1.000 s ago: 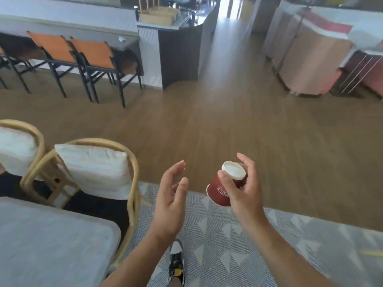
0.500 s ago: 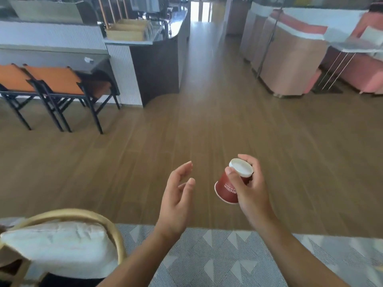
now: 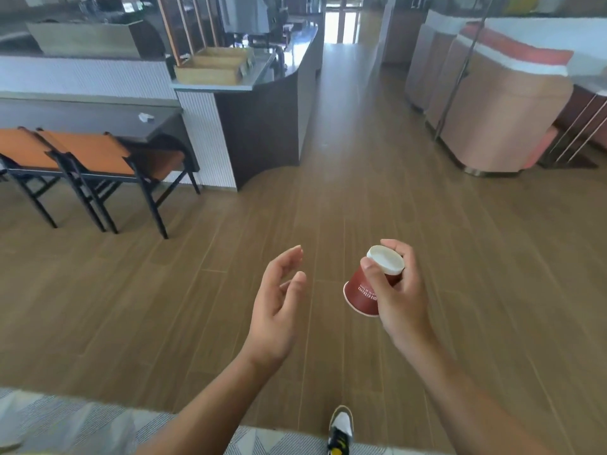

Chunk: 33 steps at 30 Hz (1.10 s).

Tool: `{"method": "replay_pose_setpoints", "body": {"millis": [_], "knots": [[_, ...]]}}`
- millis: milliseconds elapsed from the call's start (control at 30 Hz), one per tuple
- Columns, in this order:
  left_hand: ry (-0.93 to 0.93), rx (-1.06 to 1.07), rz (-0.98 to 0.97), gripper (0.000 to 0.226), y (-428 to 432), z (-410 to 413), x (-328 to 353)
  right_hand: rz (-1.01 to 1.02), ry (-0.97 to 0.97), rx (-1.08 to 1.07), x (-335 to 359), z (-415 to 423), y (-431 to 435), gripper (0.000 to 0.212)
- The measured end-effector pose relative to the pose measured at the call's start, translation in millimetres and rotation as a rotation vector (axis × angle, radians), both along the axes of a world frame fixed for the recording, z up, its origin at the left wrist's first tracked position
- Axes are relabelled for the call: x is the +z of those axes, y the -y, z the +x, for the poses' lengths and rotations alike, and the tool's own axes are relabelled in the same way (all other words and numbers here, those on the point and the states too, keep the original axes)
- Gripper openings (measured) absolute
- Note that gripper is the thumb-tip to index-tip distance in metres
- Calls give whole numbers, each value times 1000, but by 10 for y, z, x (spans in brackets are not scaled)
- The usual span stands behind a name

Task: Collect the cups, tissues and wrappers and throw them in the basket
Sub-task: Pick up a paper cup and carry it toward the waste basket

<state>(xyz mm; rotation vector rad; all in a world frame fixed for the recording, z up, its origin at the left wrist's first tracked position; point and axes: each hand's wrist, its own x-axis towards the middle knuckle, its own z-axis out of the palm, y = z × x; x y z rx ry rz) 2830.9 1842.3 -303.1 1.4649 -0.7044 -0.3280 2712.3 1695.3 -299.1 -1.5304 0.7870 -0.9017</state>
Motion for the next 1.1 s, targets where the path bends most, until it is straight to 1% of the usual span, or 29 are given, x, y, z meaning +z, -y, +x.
{"method": "replay_pose_setpoints", "body": {"millis": [200,300,467,633,867,967,1100], "knots": [[0,50,-31,47,1210,738,152,-52,18,54,274,821,1272,50],[-5,60,-42,46,1681,1101,199,-75,21,63,324,1223,1750,55],[6,80,-37,41,2408,1805,185,-72,26,105,314,1963,2489,48],[10,65,-26,41,3184,2702,91,-93,35,96,241,2876,3251,56],[48,44,0,41,4224,4231,130,-163,36,53,273,4315,4263,50],[60,26,14,40,4696,4823,218,-155,50,14,367,4892,4734,46],[75,1,24,36,5287,5462,306,-151,65,-17,439,5504,5288,47]]}}
